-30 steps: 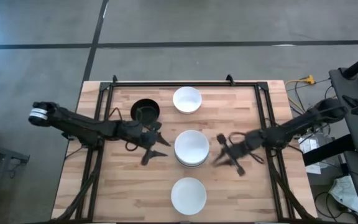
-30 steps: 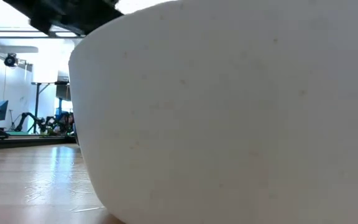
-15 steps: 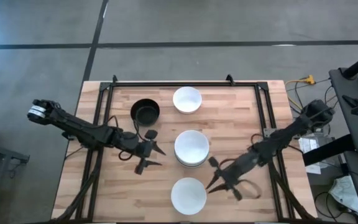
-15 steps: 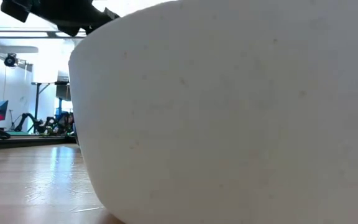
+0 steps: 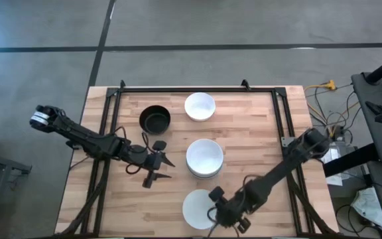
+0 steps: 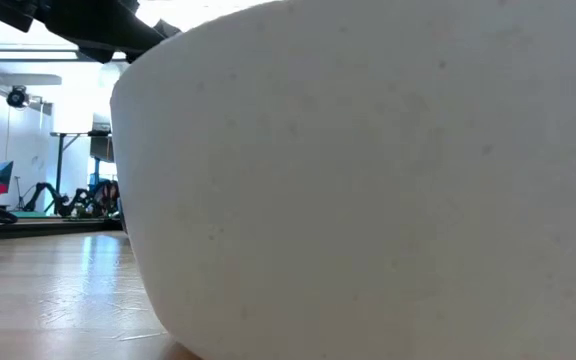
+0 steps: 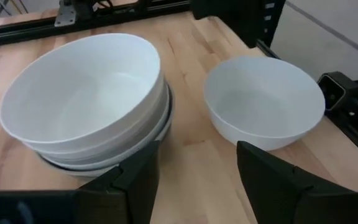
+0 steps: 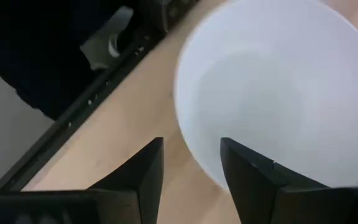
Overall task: Nest bowls inside each other
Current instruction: Stack the white bowl on top of the white bowl
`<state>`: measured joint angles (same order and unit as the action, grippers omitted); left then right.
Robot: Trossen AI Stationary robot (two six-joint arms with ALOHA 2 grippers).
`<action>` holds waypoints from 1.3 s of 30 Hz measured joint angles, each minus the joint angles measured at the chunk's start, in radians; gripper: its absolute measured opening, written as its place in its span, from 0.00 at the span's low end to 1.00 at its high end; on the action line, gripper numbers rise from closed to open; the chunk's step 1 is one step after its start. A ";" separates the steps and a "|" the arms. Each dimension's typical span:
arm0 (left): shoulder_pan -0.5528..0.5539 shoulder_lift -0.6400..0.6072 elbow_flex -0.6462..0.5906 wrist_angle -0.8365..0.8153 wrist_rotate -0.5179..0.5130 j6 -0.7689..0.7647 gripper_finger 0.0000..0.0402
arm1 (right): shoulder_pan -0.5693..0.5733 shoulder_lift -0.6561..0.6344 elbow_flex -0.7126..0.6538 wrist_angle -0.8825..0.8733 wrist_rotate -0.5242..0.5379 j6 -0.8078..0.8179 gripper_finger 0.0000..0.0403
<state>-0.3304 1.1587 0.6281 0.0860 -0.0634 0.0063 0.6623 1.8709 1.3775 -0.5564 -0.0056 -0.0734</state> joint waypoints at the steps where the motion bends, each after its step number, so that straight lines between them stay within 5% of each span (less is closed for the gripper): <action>1: -0.004 0.000 0.000 0.000 0.000 0.000 0.49 | 0.011 0.023 0.033 -0.020 0.015 -0.016 0.38; 8: -0.009 -0.001 0.000 0.000 -0.005 0.008 0.49 | 0.037 0.149 0.194 -0.161 0.090 -0.067 0.33; 16: -0.012 -0.002 0.000 0.001 -0.006 0.008 0.49 | 0.036 0.185 0.215 -0.180 0.089 -0.069 0.27; 27: -0.012 -0.002 0.000 0.001 -0.006 0.008 0.49 | 0.033 0.188 0.213 -0.193 0.085 -0.087 0.04; 39: -0.012 -0.002 0.000 0.002 -0.006 0.007 0.49 | 0.025 0.177 0.245 -0.251 0.085 -0.108 0.02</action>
<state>-0.3424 1.1568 0.6285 0.0876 -0.0692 0.0132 0.6868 2.0479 1.6222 -0.8074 0.0792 -0.1814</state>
